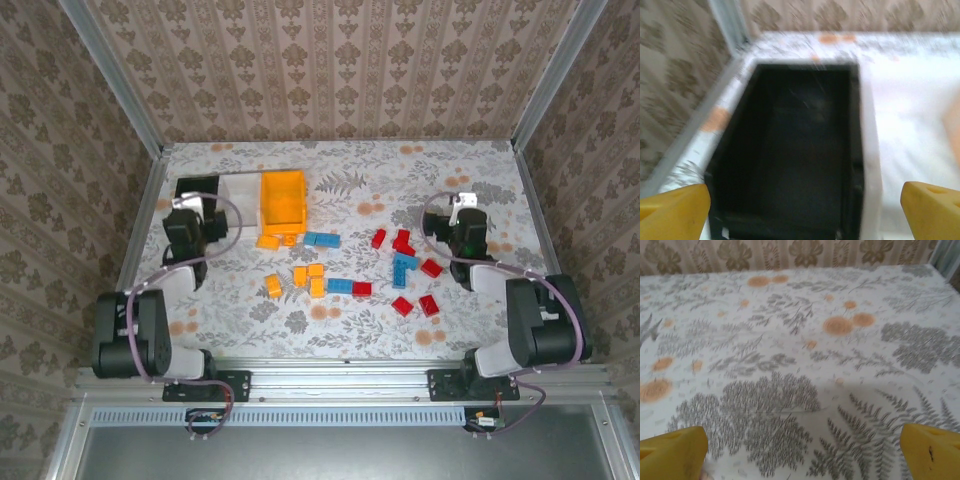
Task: Sort the legos into containers by color
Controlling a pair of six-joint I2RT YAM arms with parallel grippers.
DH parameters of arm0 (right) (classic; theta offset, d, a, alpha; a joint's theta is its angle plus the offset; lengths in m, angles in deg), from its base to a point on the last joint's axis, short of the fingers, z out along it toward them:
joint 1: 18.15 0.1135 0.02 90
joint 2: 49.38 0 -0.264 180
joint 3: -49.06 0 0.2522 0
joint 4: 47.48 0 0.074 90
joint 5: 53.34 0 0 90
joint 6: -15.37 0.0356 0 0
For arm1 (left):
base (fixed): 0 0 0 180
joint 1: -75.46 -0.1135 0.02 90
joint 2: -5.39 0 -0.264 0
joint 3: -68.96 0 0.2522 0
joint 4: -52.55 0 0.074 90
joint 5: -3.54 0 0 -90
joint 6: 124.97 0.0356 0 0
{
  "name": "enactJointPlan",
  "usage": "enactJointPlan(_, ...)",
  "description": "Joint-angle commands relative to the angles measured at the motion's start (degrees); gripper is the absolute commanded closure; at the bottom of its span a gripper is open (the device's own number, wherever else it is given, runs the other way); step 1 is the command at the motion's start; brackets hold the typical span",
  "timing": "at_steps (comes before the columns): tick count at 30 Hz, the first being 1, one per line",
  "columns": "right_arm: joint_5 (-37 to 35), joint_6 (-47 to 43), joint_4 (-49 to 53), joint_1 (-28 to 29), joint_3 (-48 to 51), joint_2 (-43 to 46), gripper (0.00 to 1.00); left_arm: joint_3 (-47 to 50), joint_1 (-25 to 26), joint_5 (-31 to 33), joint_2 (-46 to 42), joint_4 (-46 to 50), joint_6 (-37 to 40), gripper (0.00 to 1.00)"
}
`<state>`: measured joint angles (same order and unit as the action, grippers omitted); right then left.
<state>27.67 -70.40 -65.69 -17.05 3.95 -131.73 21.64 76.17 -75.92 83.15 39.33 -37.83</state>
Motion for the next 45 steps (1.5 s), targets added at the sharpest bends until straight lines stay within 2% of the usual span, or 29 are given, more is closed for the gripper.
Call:
enactJointPlan(1, -4.85, 7.19, 17.09, -0.39, -7.15, 5.13, 0.0, -6.78, -0.27, 5.73, -5.09, 15.99, -6.42, 0.0)
enactJointPlan(3, -3.66, 12.21, 27.91, -0.53, -12.84, 5.31, 0.0, -8.52, 0.37, 3.77, -6.67, 19.27, -5.68, 0.0)
enactJointPlan(5, 0.92, 13.18, 35.66, -0.53, -17.8, 4.67, 0.0, -8.68, 0.6, 1.56, -8.67, 21.23, -6.71, 0.0)
enactJointPlan(8, 3.99, 17.6, 43.25, -0.57, -21.22, 5.06, 0.0, -8.81, 0.61, -1.6, -11.75, 24.61, -12.28, 0.0)
enactJointPlan(12, 8.84, 20.83, 52.54, -0.57, -24.2, 5.71, 0.0, -10.79, 1.09, -9.5, -13.12, 30.39, -18.33, 0.0)
enactJointPlan(18, 15.9, 24.0, 64.44, -0.08, -24.63, 6.17, 0.03, -13.67, 4.57, -18.62, -11.6, 38.2, -20.7, 0.0)
enactJointPlan(23, 17.06, 24.41, 68.71, 2.67, -21.69, 6.24, 0.06, -14.5, 9.79, -26.27, -10.48, 41.38, -20.46, 0.0)
enactJointPlan(26, 13.24, 23.79, 72.26, 5.13, -21.51, 4.65, 0.07, -14.67, 13.22, -28.08, -9.61, 43.33, -20.61, 0.0)
enactJointPlan(31, 10.03, 25.93, 71.17, 5.66, -18.54, 3.02, 0.11, -13.96, 17.81, -28.32, -8.85, 44.65, -21.01, 0.0)
enactJointPlan(37, 8.14, 25.85, 69.16, 5.53, -18.45, -0.4, 0.13, -13.96, 18.79, -28.12, -8.83, 47.67, -20.66, 0.0)
enactJointPlan(45, 10.9, 24.44, 67.92, 3.12, -20.09, -4.68, 0.11, -15.92, 18.79, -26.48, -8.63, 51.75, -18.73, 0.0)
